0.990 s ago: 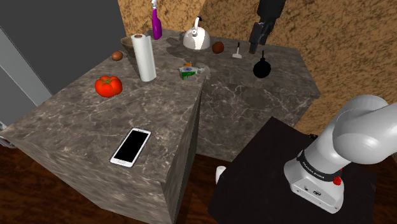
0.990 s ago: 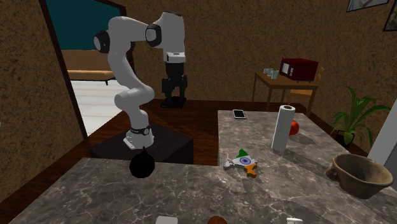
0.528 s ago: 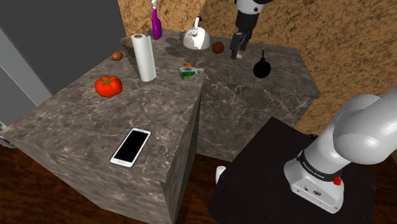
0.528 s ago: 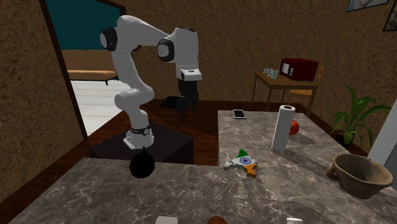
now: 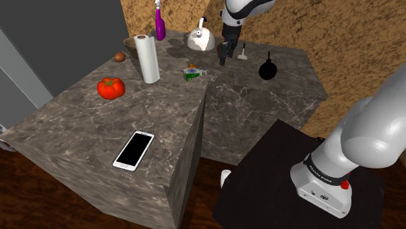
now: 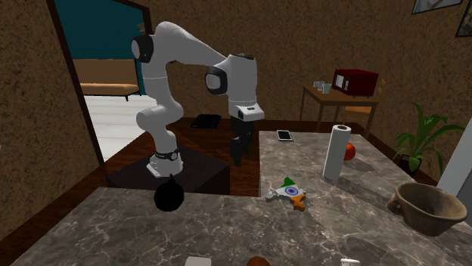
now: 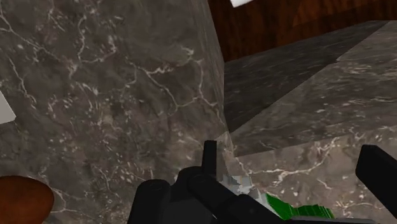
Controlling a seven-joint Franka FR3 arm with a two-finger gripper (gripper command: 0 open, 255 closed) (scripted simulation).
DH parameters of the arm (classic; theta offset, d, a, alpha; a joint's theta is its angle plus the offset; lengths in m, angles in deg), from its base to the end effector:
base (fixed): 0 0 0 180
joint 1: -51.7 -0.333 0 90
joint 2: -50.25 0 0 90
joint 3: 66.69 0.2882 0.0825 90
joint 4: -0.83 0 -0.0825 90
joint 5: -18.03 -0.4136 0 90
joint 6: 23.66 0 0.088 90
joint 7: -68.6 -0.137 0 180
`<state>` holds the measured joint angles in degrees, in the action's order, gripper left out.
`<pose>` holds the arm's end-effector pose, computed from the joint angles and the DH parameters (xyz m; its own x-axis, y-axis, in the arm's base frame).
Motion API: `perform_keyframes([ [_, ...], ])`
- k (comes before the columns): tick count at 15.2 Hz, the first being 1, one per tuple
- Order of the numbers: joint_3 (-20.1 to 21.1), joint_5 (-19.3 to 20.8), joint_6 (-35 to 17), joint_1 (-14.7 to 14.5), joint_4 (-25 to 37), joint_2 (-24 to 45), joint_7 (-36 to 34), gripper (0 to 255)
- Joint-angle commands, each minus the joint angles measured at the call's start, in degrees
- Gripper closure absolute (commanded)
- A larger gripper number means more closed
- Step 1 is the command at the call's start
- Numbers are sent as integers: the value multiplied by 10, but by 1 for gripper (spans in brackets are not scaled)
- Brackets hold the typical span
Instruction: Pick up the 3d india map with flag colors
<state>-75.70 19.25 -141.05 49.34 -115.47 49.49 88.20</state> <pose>0.5757 -0.0690 0.3842 0.9720 0.2336 0.0244 0.2329 -0.9721 0.0269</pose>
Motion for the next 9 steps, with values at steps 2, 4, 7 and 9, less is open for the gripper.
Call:
perform_keyframes([
  [2, -1, -17, -16, 2, 51, 68, 26, 0],
  [4, 1, -27, -22, 4, 89, 113, 40, 0],
  [7, 5, -42, -27, 9, 151, 181, 60, 0],
  [9, 9, -49, -26, 12, 191, 221, 71, 0],
])
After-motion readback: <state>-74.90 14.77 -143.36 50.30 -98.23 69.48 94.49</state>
